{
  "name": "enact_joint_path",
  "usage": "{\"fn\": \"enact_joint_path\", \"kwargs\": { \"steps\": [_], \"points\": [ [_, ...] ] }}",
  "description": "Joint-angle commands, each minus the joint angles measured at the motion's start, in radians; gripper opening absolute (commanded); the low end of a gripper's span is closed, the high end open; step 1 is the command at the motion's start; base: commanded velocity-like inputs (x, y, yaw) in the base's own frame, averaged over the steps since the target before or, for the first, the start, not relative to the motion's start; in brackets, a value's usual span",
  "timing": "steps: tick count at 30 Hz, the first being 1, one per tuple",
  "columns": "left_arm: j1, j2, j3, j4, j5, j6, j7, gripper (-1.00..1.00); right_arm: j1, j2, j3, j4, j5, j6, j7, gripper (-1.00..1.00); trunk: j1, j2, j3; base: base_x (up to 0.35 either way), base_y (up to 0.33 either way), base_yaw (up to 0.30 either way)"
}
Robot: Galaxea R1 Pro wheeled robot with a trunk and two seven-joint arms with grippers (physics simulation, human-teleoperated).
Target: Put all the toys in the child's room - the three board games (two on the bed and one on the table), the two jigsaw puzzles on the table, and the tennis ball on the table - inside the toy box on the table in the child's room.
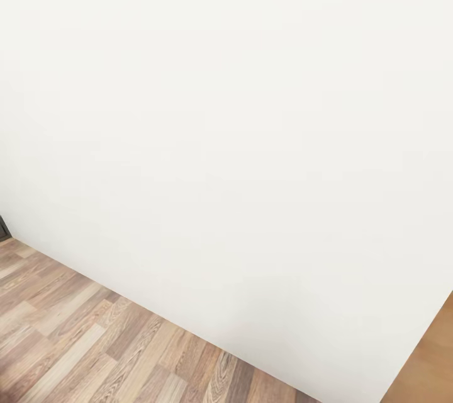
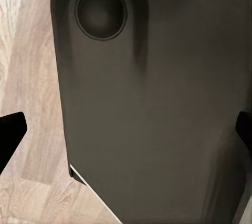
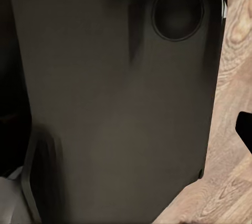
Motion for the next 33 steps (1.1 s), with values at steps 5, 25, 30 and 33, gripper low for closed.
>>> {"fn": "enact_joint_path", "kwargs": {
  "steps": [5,25,30,33],
  "points": [
    [0.000,-0.002,0.000,0.000,-0.001,0.001,0.000,1.00,0.000,0.003,0.000,0.000,-0.003,0.001,0.000,1.00,0.000,0.000,-0.001,0.000,0.000,0.000],
    [0.000,-0.002,0.002,0.000,0.002,0.001,-0.001,1.00,0.000,0.002,0.001,0.000,0.002,-0.002,0.000,1.00,0.000,0.000,-0.001,0.000,0.000,0.000],
    [0.000,-0.002,0.002,0.000,0.002,0.002,-0.001,1.00,0.000,0.002,0.001,0.000,0.002,-0.001,0.000,1.00,-0.004,0.007,0.002,0.000,0.000,0.000],
    [0.000,-0.002,0.002,0.000,0.002,0.001,-0.001,1.00,0.000,0.002,0.002,0.000,0.001,-0.001,0.000,1.00,-0.015,0.028,0.012,0.000,0.000,0.000]
  ]
}}
